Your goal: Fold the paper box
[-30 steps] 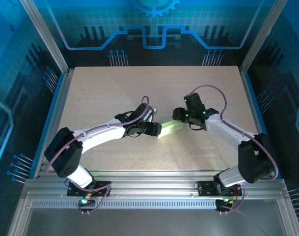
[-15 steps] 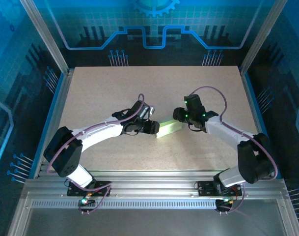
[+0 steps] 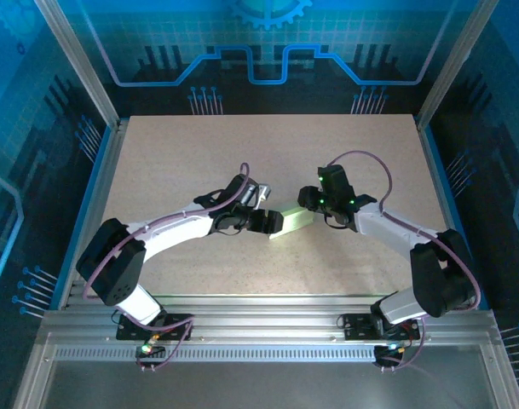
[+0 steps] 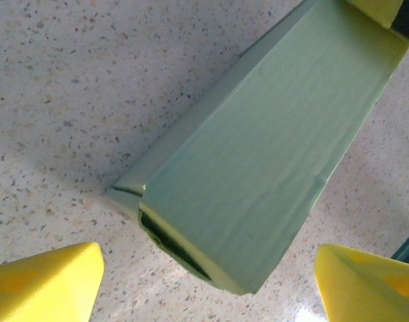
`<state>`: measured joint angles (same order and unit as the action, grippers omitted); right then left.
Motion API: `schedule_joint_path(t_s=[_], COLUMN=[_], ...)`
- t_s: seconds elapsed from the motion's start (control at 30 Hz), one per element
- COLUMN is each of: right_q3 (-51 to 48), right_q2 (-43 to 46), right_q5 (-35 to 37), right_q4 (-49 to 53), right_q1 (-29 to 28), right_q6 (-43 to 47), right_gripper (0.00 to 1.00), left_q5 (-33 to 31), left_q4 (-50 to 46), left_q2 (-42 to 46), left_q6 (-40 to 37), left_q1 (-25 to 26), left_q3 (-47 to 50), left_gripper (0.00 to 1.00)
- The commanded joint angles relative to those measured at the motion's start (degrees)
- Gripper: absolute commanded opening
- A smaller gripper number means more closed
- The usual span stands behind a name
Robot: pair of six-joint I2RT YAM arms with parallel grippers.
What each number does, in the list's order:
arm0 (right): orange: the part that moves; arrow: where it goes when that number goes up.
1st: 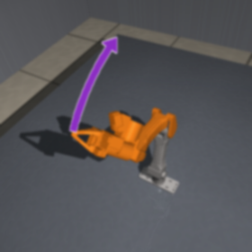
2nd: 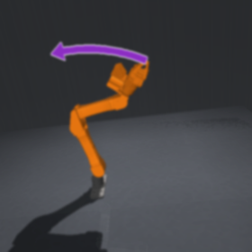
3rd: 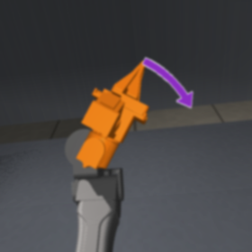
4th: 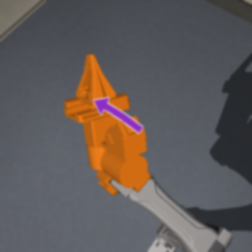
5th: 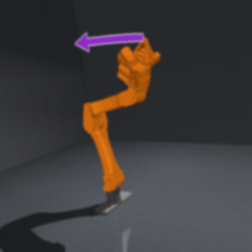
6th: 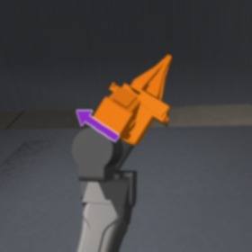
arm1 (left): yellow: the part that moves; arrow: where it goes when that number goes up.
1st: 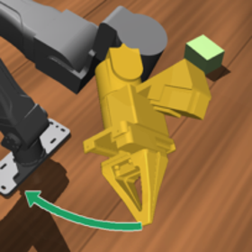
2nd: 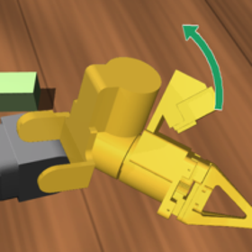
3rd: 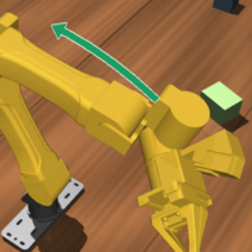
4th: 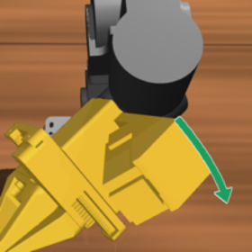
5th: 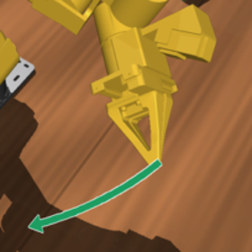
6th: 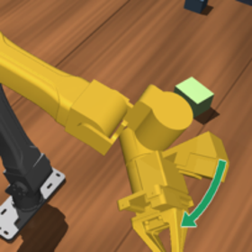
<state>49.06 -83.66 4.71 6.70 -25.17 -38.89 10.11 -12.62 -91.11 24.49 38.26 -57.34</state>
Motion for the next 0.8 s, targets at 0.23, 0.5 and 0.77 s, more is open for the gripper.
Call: schedule_joint_path(t_s=[0.23, 0.5, 0.77], right_q3=[-3.2, -3.3, -3.6], right_q2=[-2.6, -2.2, -0.9], right_q5=[-0.6, -1.0, -1.0], right_q4=[6.8, 6.5, 6.6], right_q1=[-1.1, -1.0, -1.1], right_q6=[-0.2, -0.1, 0.1], right_gripper=[0.41, 0.41, 0.42], left_q5=[0.3, -1.4, -1.4], left_q4=[12.2, 18.0, 15.2], left_q2=[7.2, 7.8, 1.8], left_q6=[16.1, 27.2, 28.7], left_q1=[-0.8, -1.9, -2.4], left_q3=[6.4, 9.8, 8.8], left_gripper=[0.95, 0.82, 0.65])
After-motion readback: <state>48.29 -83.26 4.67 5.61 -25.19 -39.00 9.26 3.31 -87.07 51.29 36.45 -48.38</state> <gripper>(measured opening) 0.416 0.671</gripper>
